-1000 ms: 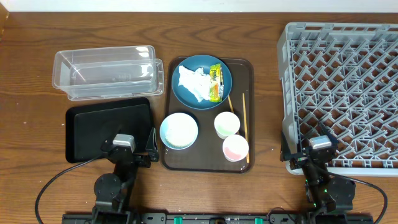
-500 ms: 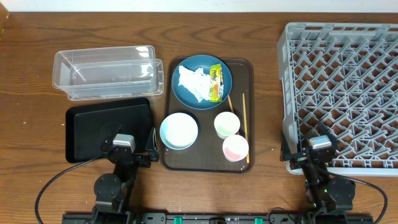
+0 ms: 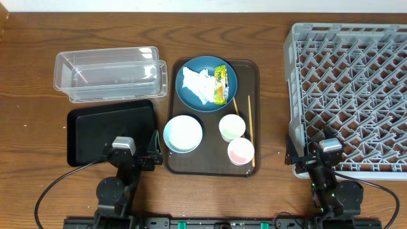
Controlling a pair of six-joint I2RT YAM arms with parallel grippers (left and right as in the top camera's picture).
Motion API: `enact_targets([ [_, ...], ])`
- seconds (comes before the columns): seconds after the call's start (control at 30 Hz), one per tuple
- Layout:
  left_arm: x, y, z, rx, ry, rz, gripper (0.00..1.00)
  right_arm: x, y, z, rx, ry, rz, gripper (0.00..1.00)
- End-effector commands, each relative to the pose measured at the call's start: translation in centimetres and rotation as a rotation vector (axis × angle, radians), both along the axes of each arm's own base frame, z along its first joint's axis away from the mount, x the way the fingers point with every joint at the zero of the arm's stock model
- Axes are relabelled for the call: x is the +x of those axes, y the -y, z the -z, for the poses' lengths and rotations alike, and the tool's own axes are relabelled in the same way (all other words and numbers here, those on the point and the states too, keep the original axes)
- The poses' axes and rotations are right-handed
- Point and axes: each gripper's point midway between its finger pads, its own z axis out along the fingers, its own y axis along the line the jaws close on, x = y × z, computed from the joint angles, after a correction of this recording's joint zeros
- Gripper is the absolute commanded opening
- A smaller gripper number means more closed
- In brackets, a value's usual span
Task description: Sort waste into correct bins and load items into the dishwasher rack
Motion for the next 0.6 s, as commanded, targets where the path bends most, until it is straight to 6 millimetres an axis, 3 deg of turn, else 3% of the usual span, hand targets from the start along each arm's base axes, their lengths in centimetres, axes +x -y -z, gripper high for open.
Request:
enact_targets([
  [0.0, -0.3, 0.0, 1.8, -0.060, -0.112, -0.008, 0.95, -0.3, -0.4, -0.3, 0.051, -0.030, -0.019, 0.99],
  [0.3, -1.4, 0.1, 0.0, -0.030, -0.372, -0.009, 0.95, -2.4, 0.1, -3.8, 0.096, -0.166, 0.017, 0.99],
  [0.57, -2.3, 2.9, -1.6, -0.072, -0.710, 0.139, 0.95, -3.1, -0.7, -4.4, 0.150, -0.484, 0.002, 0.99],
])
